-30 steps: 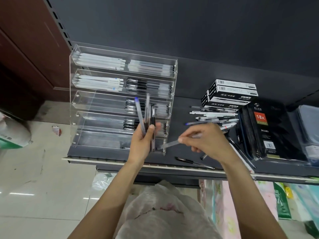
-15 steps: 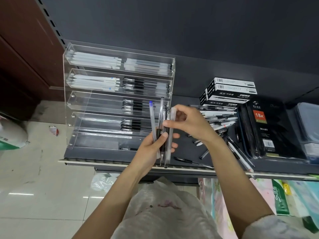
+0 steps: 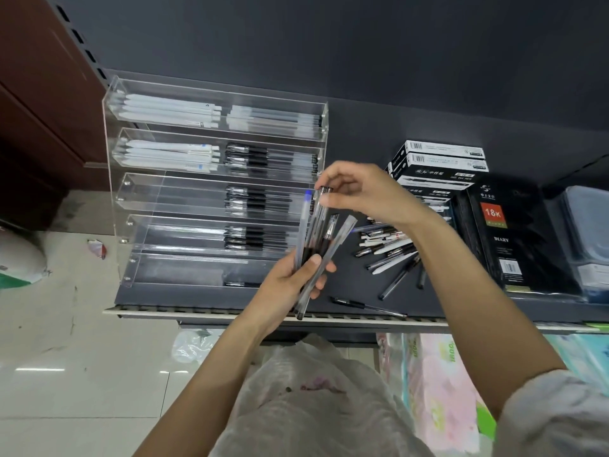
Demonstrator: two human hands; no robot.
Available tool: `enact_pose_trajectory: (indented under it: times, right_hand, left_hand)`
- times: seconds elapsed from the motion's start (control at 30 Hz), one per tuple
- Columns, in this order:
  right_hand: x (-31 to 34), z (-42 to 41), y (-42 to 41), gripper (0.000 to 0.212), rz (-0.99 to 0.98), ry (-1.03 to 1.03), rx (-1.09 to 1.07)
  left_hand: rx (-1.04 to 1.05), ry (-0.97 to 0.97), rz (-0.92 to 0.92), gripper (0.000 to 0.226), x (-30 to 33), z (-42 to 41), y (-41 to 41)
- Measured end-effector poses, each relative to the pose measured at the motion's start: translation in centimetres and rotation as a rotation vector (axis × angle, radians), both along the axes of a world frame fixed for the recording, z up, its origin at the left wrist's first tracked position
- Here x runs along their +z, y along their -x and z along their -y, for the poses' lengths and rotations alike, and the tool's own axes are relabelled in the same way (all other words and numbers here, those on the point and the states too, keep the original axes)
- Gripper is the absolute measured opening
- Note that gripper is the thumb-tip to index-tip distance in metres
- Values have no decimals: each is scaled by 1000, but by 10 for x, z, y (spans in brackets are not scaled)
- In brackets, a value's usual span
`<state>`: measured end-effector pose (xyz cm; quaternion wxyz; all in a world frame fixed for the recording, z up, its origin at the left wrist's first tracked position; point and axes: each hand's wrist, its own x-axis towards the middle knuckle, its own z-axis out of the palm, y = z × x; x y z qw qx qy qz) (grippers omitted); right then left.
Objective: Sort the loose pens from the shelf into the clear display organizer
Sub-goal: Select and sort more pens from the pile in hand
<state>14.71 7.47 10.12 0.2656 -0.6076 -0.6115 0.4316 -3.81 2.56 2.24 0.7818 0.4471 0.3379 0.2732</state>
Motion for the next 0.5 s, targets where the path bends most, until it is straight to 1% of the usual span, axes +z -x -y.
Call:
enact_pose_trajectory:
  times: [0.07, 0.1, 0.23, 0.33, 0.4, 0.43, 0.5]
  right_hand:
    - [4, -2, 0, 16, 87, 15, 67]
    - [7, -2, -2, 16, 96, 6, 73]
    - [17, 6, -14, 10, -64, -84, -37]
    - [21, 17, -18, 8, -95, -126, -79]
    - [30, 20, -22, 9, -119, -153, -120]
    - [36, 20, -27, 9, -134, -181, -154]
    - [49, 23, -40, 11, -178, -249, -247]
  left_hand:
    - [-6, -12, -8, 18, -1, 0, 0]
    - [-6, -16, -11, 18, -1, -1, 1]
    - [-9, -40, -32, 22, 5, -5, 1]
    - [-98, -75, -79, 22, 9, -8, -2]
    - [-141, -72, -113, 18, 6, -8, -2]
    - [-141, -61, -122, 16, 2, -8, 0]
    - [-90, -8, -104, 21, -3, -9, 4]
